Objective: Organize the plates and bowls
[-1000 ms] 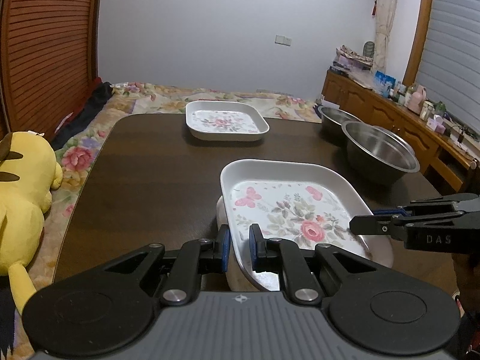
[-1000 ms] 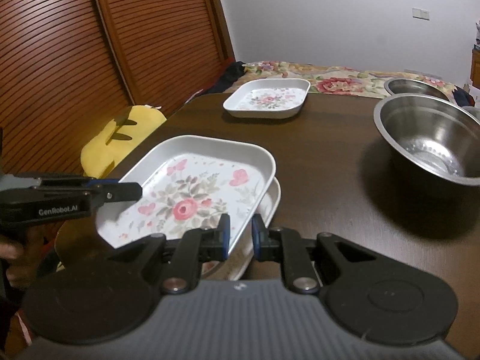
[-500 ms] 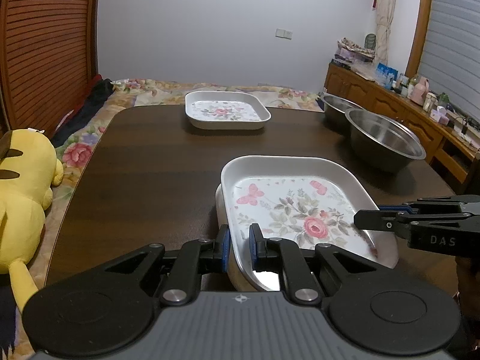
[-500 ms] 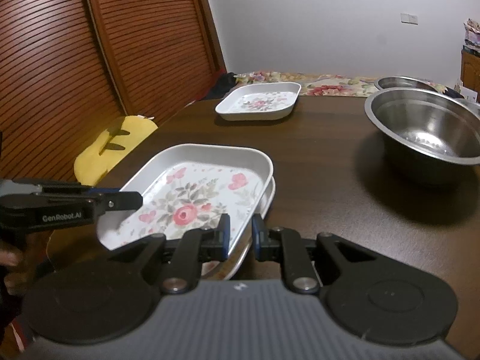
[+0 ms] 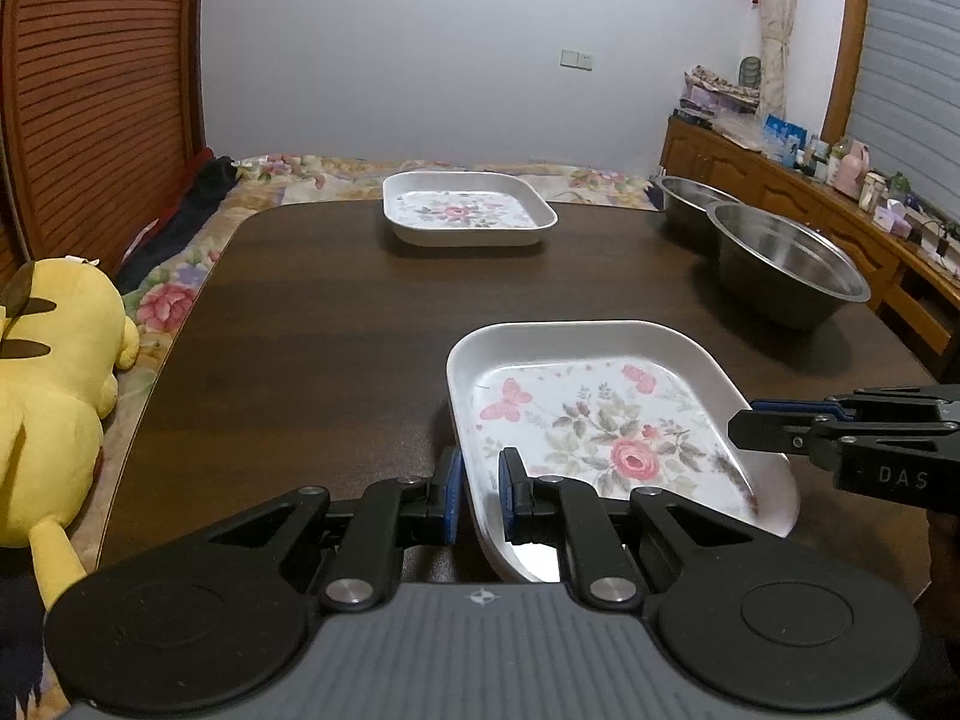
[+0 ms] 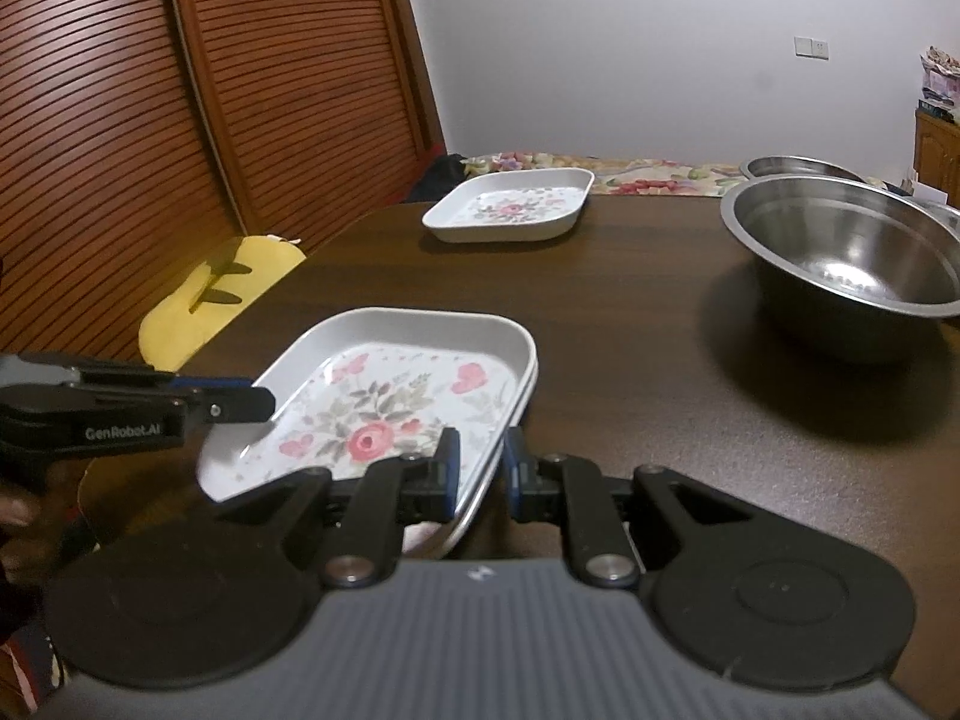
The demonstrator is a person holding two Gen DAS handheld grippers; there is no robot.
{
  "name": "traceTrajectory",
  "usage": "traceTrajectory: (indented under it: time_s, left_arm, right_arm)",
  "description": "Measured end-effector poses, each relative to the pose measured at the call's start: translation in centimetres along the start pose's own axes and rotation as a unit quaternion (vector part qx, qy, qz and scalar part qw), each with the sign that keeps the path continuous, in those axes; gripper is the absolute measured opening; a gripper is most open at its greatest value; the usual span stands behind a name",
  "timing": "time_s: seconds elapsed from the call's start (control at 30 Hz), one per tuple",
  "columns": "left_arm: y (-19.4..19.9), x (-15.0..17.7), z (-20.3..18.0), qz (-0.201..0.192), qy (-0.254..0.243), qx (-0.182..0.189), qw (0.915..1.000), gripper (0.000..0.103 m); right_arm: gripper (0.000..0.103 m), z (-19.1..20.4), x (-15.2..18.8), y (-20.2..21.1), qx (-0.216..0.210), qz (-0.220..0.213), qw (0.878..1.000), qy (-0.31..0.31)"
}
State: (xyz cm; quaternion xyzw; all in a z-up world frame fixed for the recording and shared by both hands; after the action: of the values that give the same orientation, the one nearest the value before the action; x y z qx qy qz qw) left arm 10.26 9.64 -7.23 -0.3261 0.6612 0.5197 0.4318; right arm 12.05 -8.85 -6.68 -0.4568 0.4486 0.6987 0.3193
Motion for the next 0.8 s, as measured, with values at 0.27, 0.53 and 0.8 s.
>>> traceTrajectory:
  time_s: [0.27,0.53,0.8]
  left_arm:
    - [-0.14,0.09,-0.03,0.001,0.001,0.000,1.0000,0.015]
    - [-0.16,0.20,0.01,0.001,0.002,0.000,1.0000,0.015]
    - [-0.13,0.13,0.04,-0.002,0.003,0.000,1.0000,0.015]
  right_arm:
    - [0.017,-0.02,0.08,-0.01,-0.001,0.002,1.000,-0.004]
    - [0.018,-0.05,0.19,-0.09,-0.002,0.004,1.000,-0.006]
    - [0.018,-0.17,-0.39,0.36,-0.002,-0.004,1.000,-0.008]
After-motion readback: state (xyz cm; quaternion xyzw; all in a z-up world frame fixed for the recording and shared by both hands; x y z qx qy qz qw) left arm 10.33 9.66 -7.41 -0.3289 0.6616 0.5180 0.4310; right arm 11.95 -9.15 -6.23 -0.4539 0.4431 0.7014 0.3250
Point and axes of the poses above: each gripper's, at about its wrist camera, not at the fingertips, and y roughly against the way its jaws point, z to its left, x to its underside, the point moved 1 cm from there along -y, roughly the way its jaws point, and after that the axes turned 15 degrees about -z, right-handed, at the moved point
